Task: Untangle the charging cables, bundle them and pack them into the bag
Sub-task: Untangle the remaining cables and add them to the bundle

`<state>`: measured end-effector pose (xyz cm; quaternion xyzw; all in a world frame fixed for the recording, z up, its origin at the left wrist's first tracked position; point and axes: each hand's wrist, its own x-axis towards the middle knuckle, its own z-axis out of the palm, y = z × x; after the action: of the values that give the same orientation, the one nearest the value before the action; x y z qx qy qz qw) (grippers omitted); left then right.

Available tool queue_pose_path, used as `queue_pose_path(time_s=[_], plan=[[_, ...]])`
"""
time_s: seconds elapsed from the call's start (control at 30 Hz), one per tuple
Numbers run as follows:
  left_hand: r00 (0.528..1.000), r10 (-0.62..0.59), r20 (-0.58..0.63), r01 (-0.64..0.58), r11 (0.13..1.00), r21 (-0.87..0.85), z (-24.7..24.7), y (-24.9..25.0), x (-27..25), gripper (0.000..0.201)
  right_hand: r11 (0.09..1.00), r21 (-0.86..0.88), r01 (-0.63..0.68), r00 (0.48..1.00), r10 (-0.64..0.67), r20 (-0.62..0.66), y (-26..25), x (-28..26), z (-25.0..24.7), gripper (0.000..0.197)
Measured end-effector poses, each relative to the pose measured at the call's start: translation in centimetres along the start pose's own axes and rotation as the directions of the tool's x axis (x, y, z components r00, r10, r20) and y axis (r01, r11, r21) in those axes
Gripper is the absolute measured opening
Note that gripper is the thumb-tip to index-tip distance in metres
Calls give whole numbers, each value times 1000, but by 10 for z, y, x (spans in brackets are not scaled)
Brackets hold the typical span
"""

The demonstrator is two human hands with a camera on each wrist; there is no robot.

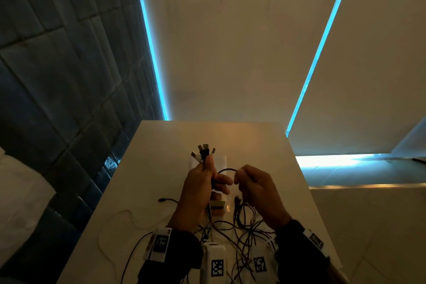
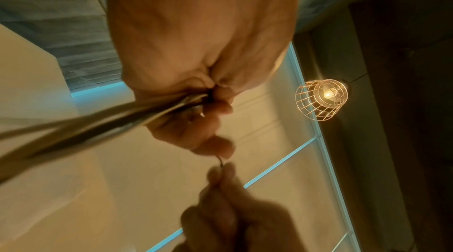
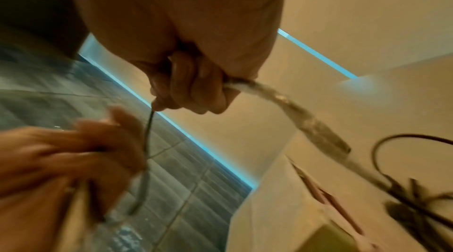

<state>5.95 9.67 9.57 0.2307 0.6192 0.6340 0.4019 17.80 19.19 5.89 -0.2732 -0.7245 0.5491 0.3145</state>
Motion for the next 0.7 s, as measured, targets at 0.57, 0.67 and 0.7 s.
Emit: queue_pose_path(time_s=[0.57, 0.67, 0.7], plan=[[984, 179, -21, -174, 911, -375, 2, 14, 0, 42, 998, 34, -45, 948, 32, 318, 14, -18, 14, 30], [983, 185, -2, -173, 913, -369, 2, 12, 1, 39, 999, 22, -26, 955, 18, 296, 25, -15, 17, 34], [982, 188, 1, -175, 913, -369, 1, 12, 1, 38, 1000, 18, -17, 958, 12, 286, 30, -14, 19, 37]])
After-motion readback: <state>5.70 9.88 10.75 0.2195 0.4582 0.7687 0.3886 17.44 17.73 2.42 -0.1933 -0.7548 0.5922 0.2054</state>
